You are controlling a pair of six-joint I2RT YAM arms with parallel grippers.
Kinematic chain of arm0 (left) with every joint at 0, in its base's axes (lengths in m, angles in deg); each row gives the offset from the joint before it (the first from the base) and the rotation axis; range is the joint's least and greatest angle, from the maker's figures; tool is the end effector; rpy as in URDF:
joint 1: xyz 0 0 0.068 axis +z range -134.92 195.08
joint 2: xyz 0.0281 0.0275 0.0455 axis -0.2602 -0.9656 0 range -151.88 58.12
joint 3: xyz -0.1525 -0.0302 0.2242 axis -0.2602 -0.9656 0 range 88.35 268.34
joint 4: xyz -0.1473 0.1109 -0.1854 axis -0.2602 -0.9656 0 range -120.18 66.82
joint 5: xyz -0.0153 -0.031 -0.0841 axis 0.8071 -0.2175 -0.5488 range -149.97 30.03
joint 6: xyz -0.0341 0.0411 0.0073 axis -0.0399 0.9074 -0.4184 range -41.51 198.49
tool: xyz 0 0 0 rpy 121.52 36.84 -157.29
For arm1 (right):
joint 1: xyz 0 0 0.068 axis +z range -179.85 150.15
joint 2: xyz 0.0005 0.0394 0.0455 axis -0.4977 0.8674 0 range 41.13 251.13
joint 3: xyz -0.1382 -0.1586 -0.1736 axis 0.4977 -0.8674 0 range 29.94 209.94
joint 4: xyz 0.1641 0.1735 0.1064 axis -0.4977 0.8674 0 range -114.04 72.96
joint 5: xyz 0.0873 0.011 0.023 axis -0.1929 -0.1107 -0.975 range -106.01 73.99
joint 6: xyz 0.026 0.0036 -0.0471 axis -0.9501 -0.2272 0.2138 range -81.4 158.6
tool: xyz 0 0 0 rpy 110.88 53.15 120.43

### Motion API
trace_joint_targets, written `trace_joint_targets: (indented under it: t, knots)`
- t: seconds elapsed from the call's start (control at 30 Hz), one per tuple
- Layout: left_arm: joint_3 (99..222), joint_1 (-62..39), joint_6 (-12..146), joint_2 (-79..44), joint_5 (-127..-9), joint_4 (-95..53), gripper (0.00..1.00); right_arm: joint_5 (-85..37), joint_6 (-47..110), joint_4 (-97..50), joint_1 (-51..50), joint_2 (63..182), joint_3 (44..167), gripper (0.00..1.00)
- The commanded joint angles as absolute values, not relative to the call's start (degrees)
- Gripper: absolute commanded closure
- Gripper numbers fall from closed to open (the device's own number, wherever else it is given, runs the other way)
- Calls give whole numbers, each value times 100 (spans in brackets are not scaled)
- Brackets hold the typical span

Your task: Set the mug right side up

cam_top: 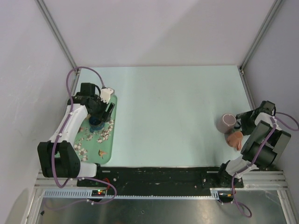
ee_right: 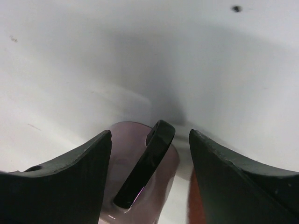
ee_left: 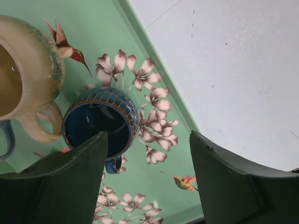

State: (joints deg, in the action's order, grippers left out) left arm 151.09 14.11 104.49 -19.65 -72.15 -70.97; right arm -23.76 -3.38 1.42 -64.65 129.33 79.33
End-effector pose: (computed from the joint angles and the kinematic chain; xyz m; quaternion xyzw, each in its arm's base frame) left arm 0.2659 -0.0122 0.2692 0.2497 0.9340 -0.0500 0.2505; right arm 0.2390 -0.1602 0.1720 0.5922 0.7717 0.0797 0.2176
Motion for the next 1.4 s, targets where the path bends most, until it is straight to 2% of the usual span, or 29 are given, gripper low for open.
trace_joint_targets:
  t: [0.0, 0.2, 0.33, 0.63, 0.77, 0.8, 1.0, 1.2, 1.37]
  knots:
    - [15203, 1385, 10569, -1785, -7142, -7110, 25, -2305, -293, 177, -6057, 13119, 8472, 28]
    - [15137, 1390, 10648, -1733, -7054, -7108, 25, -2406, -172, 374, -5212, 13463, 8857, 22]
    - [15051, 1385, 10713, -1705, -7021, -7101, 26, -2467, -111, 475, -4669, 13813, 9160, 28]
    - [14933, 1385, 10805, -1645, -6993, -7098, 26, -2241, 285, 856, -4035, 14459, 9919, 65]
    - [14918, 1385, 10814, -1654, -6990, -7104, 26, -2539, 719, 987, -3876, 14645, 10165, 93]
    - [14935, 1385, 10799, -1656, -6986, -7102, 26, -2694, 848, 983, -3835, 14617, 10200, 97]
    - [15420, 1385, 10576, -1628, -7242, -7306, 26, -3434, 1477, 683, -3264, 13854, 10229, 100]
    - [16299, 1221, 9697, -1618, -7707, -7536, 25, -3671, 1304, 45, -1883, 13000, 10081, 100]
    - [16802, 955, 8965, -1622, -8942, -7568, 21, -3725, 786, -962, -700, 12571, 10044, 100]
